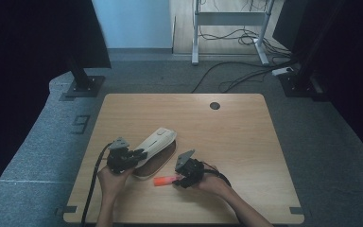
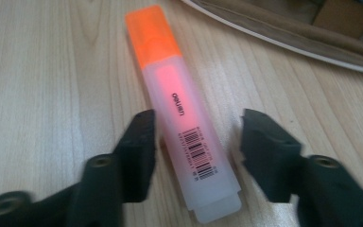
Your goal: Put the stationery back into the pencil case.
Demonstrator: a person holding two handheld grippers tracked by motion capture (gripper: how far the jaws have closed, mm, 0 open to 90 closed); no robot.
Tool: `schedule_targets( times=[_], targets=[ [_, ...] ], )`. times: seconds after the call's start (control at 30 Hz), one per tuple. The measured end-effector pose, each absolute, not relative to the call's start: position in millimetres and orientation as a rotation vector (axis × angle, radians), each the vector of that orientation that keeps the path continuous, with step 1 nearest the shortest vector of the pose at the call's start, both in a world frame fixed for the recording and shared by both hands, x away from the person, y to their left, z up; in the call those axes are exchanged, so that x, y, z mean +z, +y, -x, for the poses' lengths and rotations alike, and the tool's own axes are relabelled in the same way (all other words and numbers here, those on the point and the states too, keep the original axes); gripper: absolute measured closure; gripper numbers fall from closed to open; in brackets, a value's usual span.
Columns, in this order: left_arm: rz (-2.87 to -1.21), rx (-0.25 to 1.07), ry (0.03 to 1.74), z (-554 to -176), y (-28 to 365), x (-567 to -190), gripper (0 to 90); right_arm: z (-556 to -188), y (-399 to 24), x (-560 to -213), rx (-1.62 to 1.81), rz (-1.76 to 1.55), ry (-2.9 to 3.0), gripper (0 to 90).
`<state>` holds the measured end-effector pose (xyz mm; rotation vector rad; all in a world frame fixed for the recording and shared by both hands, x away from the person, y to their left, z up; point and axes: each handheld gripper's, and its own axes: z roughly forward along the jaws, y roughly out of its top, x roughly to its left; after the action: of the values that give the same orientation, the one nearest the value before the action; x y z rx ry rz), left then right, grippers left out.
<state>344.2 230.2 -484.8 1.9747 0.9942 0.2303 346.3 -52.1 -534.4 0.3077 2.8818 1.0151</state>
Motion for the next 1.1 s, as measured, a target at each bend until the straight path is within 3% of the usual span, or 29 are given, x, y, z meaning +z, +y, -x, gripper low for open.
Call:
schedule_targets(
  times=[0.1, 0.17, 0.73, 1.1],
  targets=[
    [-1.975, 0.229, 0.995, -344, 230, -485, 72.8, -344, -54, -532, 1.004, -0.304, 2.898, 63.1],
    [-1.976, 0.230, 0.995, -344, 230, -485, 72.7, -343, -56, -532, 1.001, -0.323, 2.903, 65.0],
    [-1.954, 0.227, 1.005, -345, 232, -485, 73.9, -335, -75, -518, 1.065, -0.408, 2.875, 65.6],
    [-1.953, 0.236, 1.002, -343, 231, -482, 74.3, -354, -73, -509, 1.069, -0.481, 2.811, 65.6]
  ],
)
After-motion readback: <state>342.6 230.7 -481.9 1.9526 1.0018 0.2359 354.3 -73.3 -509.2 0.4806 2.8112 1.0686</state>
